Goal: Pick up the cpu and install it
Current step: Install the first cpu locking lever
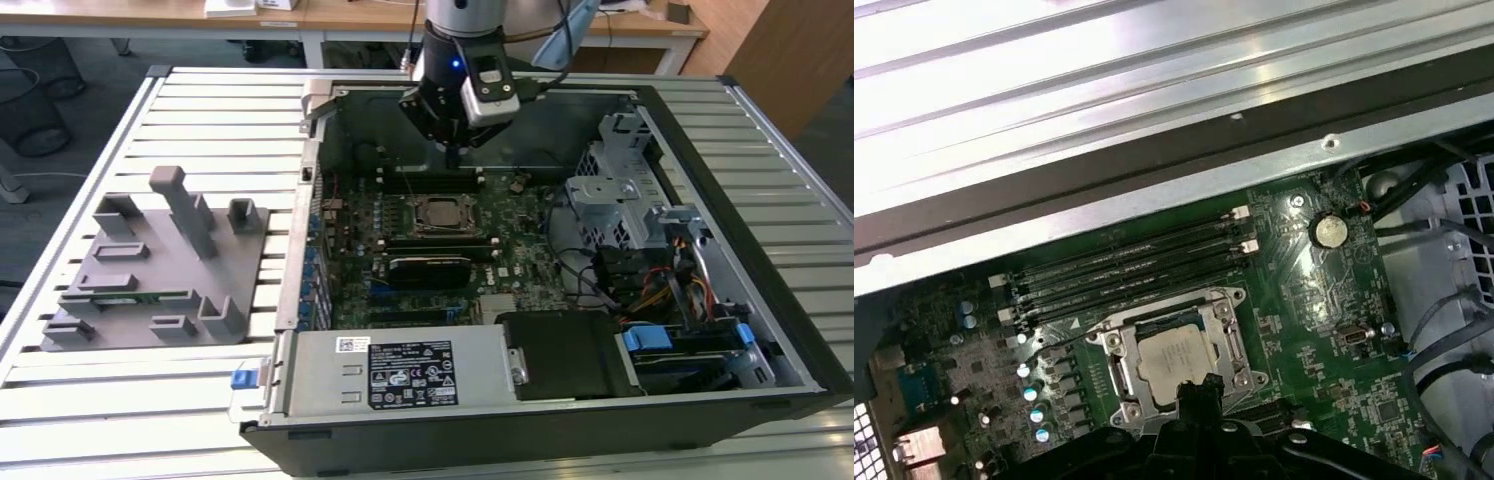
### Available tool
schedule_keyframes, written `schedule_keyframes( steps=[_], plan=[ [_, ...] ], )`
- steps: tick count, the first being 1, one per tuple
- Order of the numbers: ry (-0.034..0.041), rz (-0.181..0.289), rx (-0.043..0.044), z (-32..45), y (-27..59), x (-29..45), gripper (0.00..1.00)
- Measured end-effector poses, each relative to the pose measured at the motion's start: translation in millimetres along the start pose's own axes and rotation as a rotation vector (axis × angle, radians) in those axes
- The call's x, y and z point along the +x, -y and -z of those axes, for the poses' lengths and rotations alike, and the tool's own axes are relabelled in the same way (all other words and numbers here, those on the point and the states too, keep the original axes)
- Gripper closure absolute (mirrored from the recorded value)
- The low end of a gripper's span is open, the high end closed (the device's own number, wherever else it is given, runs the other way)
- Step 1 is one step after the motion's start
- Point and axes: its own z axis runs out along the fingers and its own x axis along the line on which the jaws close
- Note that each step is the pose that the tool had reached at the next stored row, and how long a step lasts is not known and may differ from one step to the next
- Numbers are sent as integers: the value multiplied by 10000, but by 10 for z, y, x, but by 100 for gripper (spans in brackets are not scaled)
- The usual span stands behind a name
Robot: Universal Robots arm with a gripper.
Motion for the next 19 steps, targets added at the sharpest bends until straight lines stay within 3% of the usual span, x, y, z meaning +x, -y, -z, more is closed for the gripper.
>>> schedule_keyframes(
  steps=[10,13,19],
  plan=[
    [1,1696,-61,-9,2,6,89],
    [-88,1882,-229,-10,2,6,89],
    [-241,2234,-222,-9,4,15,89]
  ],
)
